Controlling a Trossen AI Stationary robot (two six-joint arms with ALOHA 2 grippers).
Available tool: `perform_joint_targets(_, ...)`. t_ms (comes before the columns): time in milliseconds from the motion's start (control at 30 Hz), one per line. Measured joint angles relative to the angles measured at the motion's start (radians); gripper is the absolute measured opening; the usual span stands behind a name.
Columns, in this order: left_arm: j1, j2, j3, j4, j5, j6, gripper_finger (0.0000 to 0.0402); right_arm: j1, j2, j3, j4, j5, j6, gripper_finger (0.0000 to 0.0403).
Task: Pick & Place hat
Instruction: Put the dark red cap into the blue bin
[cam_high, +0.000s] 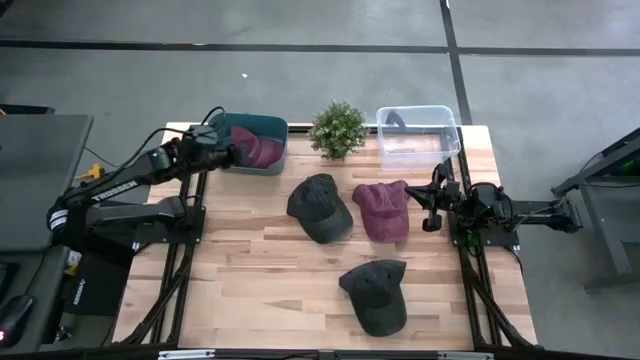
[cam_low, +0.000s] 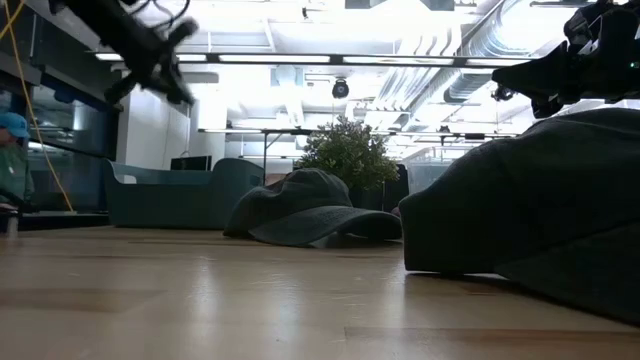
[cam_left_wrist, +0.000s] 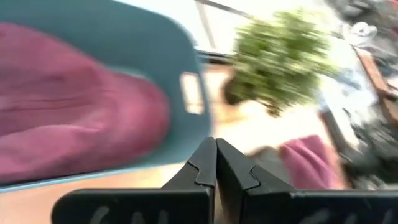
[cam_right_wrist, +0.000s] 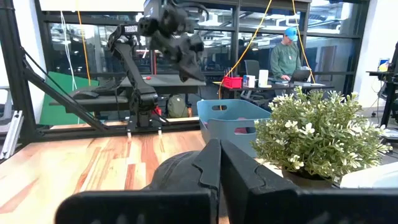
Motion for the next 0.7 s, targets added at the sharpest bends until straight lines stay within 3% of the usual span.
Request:
perform_joint_targets(433, -0.257, -0.056, 0.021, 0.000, 0.157, 0.062, 0.0000, 0.000, 0.000, 0.000, 0.000, 0.000, 0.000, 0.0000)
perform_joint_targets(700, -0.426, -0.056, 0.020, -0.001, 0.140, 0.055, 0.0000, 0.000, 0.000, 0.000, 0.000, 0.000, 0.000, 0.0000)
